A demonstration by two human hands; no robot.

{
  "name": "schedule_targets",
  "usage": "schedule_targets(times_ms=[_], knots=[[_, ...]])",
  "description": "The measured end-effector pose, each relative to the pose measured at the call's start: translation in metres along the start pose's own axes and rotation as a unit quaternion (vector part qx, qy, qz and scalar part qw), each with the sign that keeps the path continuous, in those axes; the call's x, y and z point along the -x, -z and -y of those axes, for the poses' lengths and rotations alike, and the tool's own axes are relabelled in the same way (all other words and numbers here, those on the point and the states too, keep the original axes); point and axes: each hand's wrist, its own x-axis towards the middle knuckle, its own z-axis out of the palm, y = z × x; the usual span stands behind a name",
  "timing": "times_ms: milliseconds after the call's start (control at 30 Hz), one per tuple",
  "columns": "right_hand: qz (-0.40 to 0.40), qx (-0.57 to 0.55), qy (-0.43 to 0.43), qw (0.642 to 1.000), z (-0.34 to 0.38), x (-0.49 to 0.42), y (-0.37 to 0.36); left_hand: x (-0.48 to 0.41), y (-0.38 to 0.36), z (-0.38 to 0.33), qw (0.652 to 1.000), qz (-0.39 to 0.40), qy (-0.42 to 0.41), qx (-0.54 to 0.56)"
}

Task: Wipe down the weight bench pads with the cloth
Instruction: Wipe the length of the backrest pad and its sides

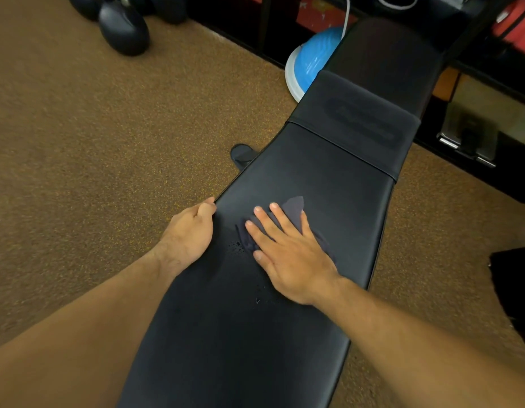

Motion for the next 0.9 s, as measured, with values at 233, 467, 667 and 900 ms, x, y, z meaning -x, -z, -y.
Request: schedule_targets(times_ms=[233,467,667,900], knots=[[0.029,0.006,-0.004,1.000,0.003,0.014,-0.005,-0.002,0.001,0.001,1.000,-0.004,0.019,0.022],[0.006,0.006,0.002,1.000,0.018,-0.045,0.011,-0.010,0.006,0.005,0.994,0.028,0.048,0.094],[-0.012,-0.007,0.003,1.000,0.021,-0.032,0.006,-0.018,0.015,0.009,0.994,0.040,0.035,0.096],[0.010,0.011,0.005,1.000,0.026,-0.011,-0.001,-0.013,0.017,0.022,0.994,0.021,0.027,0.101]])
